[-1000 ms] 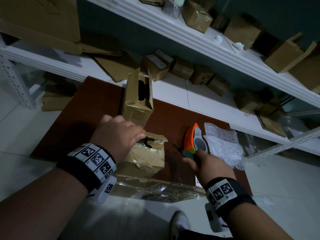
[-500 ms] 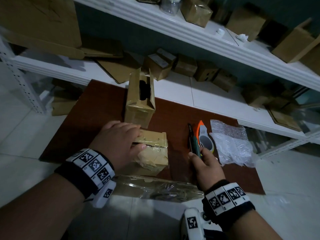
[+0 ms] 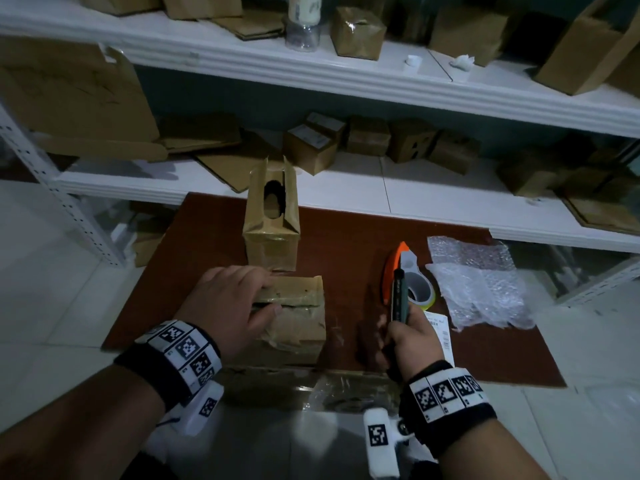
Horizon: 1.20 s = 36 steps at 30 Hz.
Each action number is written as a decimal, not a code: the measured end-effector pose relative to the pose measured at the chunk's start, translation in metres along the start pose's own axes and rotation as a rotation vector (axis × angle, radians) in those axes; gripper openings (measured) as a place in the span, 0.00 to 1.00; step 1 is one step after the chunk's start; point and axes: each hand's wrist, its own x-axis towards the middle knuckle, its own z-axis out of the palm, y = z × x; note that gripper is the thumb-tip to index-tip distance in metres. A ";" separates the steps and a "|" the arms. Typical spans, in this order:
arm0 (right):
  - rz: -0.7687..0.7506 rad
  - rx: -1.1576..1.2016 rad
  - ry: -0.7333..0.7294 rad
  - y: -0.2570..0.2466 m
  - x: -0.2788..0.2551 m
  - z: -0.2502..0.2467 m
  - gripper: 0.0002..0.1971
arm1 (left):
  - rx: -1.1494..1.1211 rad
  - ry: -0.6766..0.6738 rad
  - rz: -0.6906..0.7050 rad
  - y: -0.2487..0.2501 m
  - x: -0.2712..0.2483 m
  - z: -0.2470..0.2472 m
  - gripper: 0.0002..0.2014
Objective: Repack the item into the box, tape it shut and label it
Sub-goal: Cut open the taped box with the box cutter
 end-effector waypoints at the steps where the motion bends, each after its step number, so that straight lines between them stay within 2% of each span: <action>1: 0.005 0.003 0.008 0.001 0.002 -0.002 0.15 | -0.001 0.004 -0.004 0.002 0.000 0.000 0.20; 5: 0.066 -0.034 -0.004 0.004 0.014 -0.012 0.05 | 0.000 0.024 -0.017 0.009 -0.001 -0.003 0.19; 8: 0.069 -0.116 -0.007 0.006 0.018 -0.022 0.09 | -0.014 0.023 -0.018 0.011 0.000 -0.004 0.19; 11: -0.056 -0.503 0.009 0.021 0.022 -0.035 0.14 | -0.006 0.008 -0.020 0.011 0.000 -0.005 0.19; 13: -0.083 -0.784 0.058 0.025 0.024 -0.043 0.18 | 0.006 0.002 -0.030 0.012 -0.001 -0.004 0.19; 17: -0.031 -1.017 0.094 0.024 0.029 -0.050 0.14 | 0.026 0.013 -0.052 0.016 -0.003 -0.005 0.19; 24: -0.027 -1.105 0.055 0.026 0.036 -0.046 0.12 | 0.027 0.022 -0.056 0.022 -0.005 -0.007 0.19; 29: 0.023 -1.100 0.100 0.036 0.045 -0.039 0.16 | 0.036 0.004 -0.036 0.020 -0.005 -0.006 0.22; 32: 0.051 -1.081 0.140 0.039 0.050 -0.035 0.24 | 0.041 -0.002 -0.038 0.020 -0.004 -0.007 0.20; 34: -0.029 -1.047 0.213 0.033 0.048 -0.028 0.26 | 0.039 -0.008 -0.038 0.021 -0.003 -0.008 0.18; 36: -0.196 -0.906 0.225 0.021 0.040 -0.019 0.21 | 0.037 -0.016 -0.037 0.022 -0.001 -0.009 0.18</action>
